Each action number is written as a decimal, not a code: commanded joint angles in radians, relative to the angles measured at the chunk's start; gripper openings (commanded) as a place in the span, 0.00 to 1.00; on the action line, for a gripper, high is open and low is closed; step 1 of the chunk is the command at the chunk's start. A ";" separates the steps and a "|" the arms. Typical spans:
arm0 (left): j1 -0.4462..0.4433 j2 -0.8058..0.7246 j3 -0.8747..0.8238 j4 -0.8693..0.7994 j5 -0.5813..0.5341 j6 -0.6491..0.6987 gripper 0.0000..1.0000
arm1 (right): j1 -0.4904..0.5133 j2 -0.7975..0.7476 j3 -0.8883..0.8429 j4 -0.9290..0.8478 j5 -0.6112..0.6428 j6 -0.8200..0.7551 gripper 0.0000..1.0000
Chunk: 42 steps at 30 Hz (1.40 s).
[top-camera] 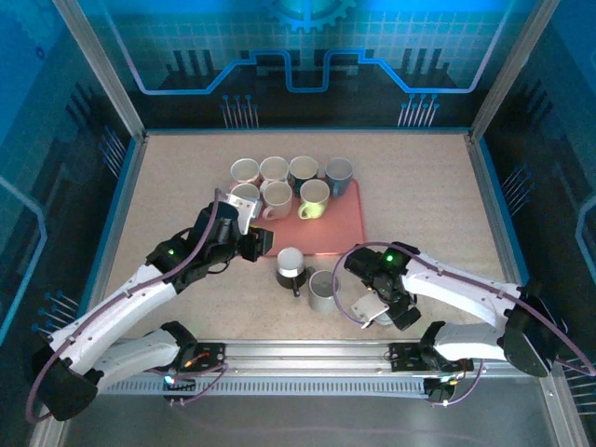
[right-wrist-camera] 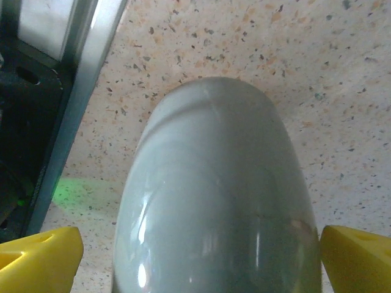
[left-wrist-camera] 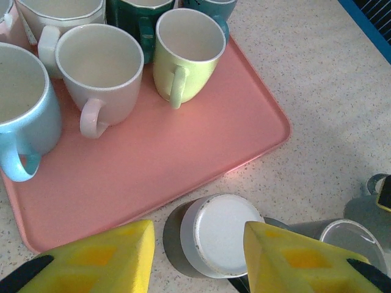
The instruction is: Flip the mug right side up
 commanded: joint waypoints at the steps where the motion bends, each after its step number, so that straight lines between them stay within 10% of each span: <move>1: -0.002 -0.014 -0.020 0.026 -0.008 0.016 0.44 | -0.014 -0.003 -0.033 0.063 0.025 0.005 1.00; 7: -0.002 -0.020 -0.027 0.026 -0.020 0.018 0.43 | -0.025 0.012 -0.065 0.123 0.031 -0.017 0.97; 18: 0.000 -0.027 -0.034 0.031 -0.039 0.021 0.43 | -0.036 -0.014 -0.052 0.072 0.015 -0.029 0.59; 34: 0.001 -0.071 0.043 -0.038 -0.069 0.000 0.44 | -0.088 -0.219 0.397 -0.084 -0.227 0.224 0.38; 42: 0.001 -0.103 0.085 -0.099 -0.074 -0.017 0.45 | -0.164 -0.259 0.459 0.273 -0.461 0.771 0.32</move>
